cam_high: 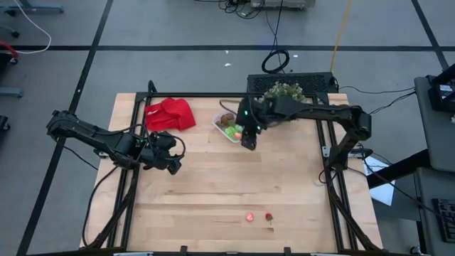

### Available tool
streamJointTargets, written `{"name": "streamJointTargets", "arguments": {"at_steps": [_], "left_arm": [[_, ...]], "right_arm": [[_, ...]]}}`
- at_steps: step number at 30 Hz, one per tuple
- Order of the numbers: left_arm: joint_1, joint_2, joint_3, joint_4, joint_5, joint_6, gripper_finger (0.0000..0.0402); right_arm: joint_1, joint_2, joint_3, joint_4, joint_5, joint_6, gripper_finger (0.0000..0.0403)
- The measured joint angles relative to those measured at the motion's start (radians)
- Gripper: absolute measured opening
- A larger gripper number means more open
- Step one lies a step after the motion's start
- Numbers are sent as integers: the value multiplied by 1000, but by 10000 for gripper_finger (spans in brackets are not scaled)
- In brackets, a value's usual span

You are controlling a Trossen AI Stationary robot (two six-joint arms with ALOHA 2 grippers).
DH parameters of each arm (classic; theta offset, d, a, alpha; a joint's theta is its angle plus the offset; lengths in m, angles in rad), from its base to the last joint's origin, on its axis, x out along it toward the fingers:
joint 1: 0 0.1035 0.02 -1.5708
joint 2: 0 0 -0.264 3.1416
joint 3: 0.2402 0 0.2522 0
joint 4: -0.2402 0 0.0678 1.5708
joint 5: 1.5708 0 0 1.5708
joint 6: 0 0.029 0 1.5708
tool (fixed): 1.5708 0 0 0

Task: Pick and placing Produce into tupperware
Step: Put the red strawberry into the transparent bin

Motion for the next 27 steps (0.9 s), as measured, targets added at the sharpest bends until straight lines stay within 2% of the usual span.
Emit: {"name": "streamJointTargets", "arguments": {"at_steps": [8, 16, 22, 27], "left_arm": [[0, 0, 0, 0, 1, 0, 296], [-1, 0, 0, 0, 11, -6, 296], [-1, 0, 0, 0, 11, -8, 296], [-1, 0, 0, 0, 12, -13, 296]], "right_arm": [[242, -29, 0, -146, -2, 219, 180], [481, -29, 0, -168, 24, 477, 180], [632, -29, -86, -121, 57, 702, 180], [720, -29, -212, 29, 58, 874, 180]]}}
